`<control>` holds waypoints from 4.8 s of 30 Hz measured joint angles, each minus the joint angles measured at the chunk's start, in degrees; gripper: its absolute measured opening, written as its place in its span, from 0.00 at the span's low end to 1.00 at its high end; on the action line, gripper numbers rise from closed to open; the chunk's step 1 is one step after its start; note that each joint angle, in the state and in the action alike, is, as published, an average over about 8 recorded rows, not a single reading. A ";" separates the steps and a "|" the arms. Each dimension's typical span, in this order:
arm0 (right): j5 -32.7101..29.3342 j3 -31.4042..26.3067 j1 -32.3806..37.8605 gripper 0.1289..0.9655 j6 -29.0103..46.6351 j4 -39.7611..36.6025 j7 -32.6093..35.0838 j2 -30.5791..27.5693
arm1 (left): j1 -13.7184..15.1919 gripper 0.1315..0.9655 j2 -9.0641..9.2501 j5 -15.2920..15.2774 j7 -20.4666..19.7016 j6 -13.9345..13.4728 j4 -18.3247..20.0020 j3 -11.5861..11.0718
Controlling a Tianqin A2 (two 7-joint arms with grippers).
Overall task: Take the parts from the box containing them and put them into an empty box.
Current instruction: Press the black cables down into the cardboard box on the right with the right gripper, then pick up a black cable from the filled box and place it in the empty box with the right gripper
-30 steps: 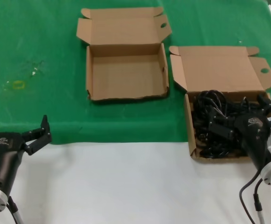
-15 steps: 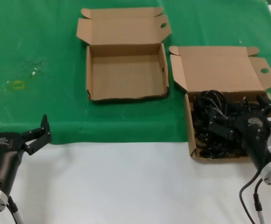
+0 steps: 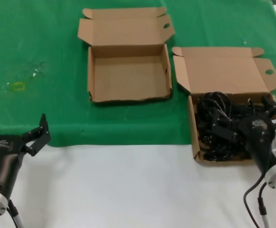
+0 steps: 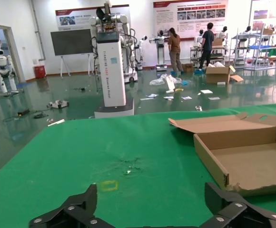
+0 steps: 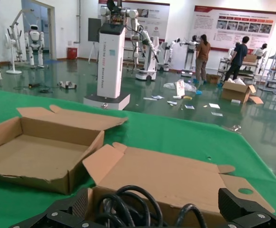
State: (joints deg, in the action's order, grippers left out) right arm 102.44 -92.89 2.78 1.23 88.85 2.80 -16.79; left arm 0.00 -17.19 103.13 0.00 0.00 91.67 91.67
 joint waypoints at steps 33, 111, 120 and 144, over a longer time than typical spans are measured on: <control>5.63 -18.83 18.74 1.00 29.47 -4.38 -21.22 -40.66 | 0.00 0.17 0.00 0.00 0.00 0.00 0.00 0.00; -24.28 -29.05 82.02 0.28 70.23 -87.94 26.35 -11.73 | 0.00 0.01 0.00 -0.01 -0.01 0.00 0.00 0.00; -25.16 -28.77 82.86 0.13 72.16 -87.70 26.11 -12.22 | 0.00 0.01 0.00 -0.01 -0.01 0.00 0.00 0.00; -26.54 -28.25 87.35 0.05 76.38 -86.46 25.75 -14.11 | 0.00 0.01 0.00 -0.01 -0.01 0.00 0.00 0.00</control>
State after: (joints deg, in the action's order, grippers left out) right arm 75.90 -121.13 90.14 77.61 2.38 28.54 -30.90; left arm 0.00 -17.19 103.12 -0.01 0.00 91.67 91.68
